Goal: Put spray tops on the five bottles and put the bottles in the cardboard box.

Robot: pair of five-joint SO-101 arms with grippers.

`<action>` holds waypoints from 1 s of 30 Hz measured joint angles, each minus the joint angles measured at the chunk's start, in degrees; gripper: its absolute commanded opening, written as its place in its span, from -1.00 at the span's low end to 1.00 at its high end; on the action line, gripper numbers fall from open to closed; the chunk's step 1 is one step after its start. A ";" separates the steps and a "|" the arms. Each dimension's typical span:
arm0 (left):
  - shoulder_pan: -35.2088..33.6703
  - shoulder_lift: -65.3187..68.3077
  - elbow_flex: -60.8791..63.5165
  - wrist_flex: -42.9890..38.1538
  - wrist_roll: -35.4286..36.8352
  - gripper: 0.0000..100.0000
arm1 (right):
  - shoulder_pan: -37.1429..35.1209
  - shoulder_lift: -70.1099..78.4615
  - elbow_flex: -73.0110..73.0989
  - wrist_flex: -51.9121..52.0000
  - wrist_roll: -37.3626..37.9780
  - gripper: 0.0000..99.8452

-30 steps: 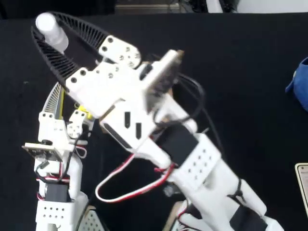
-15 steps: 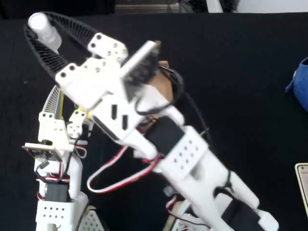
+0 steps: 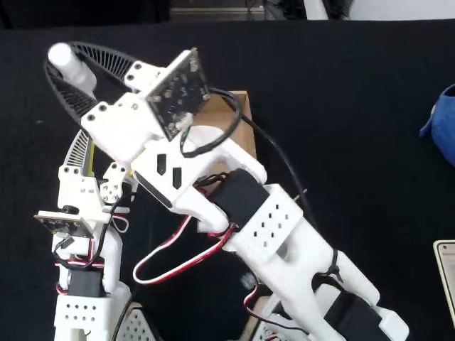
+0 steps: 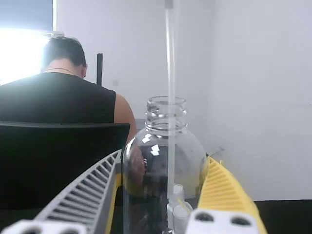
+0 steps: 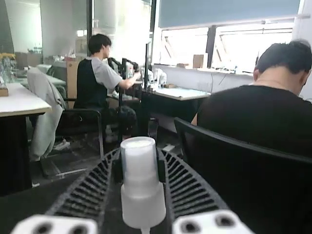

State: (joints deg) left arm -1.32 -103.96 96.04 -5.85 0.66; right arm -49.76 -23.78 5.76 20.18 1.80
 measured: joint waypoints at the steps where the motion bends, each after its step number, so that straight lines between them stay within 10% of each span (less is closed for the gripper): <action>1: 0.00 0.00 0.00 0.00 0.00 -0.94 | 0.00 0.00 0.00 1.14 0.00 -0.91; 7: 0.00 0.00 0.00 0.00 0.00 -0.94 | 0.00 0.00 0.00 6.24 -0.09 -0.62; 21: 0.00 0.00 0.00 0.00 0.00 -0.94 | -1.85 -14.68 0.00 10.64 -0.09 -0.98; 30: 0.00 0.00 0.00 0.00 0.00 -0.94 | 25.14 -33.67 11.69 18.99 -0.09 -0.97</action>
State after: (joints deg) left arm -1.32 -103.96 96.04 -5.85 0.66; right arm -24.62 -57.45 17.45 39.16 1.71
